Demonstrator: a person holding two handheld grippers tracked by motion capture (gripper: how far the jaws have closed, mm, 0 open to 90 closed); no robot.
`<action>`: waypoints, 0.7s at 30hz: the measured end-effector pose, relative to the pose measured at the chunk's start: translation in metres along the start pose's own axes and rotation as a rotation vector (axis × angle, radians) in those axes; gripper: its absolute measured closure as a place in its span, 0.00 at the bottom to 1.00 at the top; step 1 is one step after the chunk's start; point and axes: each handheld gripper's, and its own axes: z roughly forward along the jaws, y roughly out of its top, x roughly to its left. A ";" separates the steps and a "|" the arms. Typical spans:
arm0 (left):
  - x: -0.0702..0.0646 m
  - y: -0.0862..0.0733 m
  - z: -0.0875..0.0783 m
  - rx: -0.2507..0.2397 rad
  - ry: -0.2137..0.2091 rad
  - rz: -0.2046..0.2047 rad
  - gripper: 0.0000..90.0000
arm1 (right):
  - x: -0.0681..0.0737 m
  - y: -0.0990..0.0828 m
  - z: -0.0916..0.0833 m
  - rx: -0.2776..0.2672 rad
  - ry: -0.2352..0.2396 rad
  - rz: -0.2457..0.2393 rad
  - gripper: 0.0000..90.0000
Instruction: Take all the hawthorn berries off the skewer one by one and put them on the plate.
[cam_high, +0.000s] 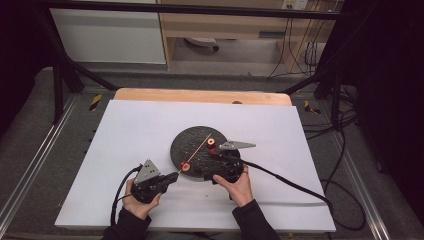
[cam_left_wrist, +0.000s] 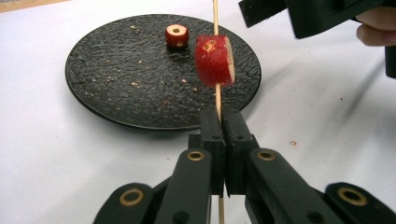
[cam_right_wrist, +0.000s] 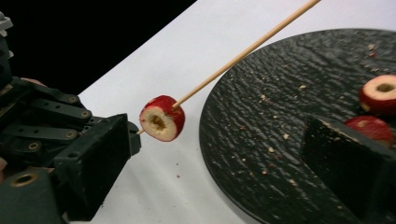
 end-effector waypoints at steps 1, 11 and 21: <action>0.000 0.000 0.000 0.002 -0.001 0.001 0.98 | 0.000 -0.001 0.001 -0.007 0.006 0.008 0.13; -0.006 0.000 0.006 0.008 -0.005 0.010 0.98 | 0.007 -0.007 0.016 -0.014 0.046 0.034 0.24; -0.009 0.000 0.008 0.011 -0.011 0.017 0.98 | 0.006 -0.011 0.023 -0.008 0.081 0.073 0.45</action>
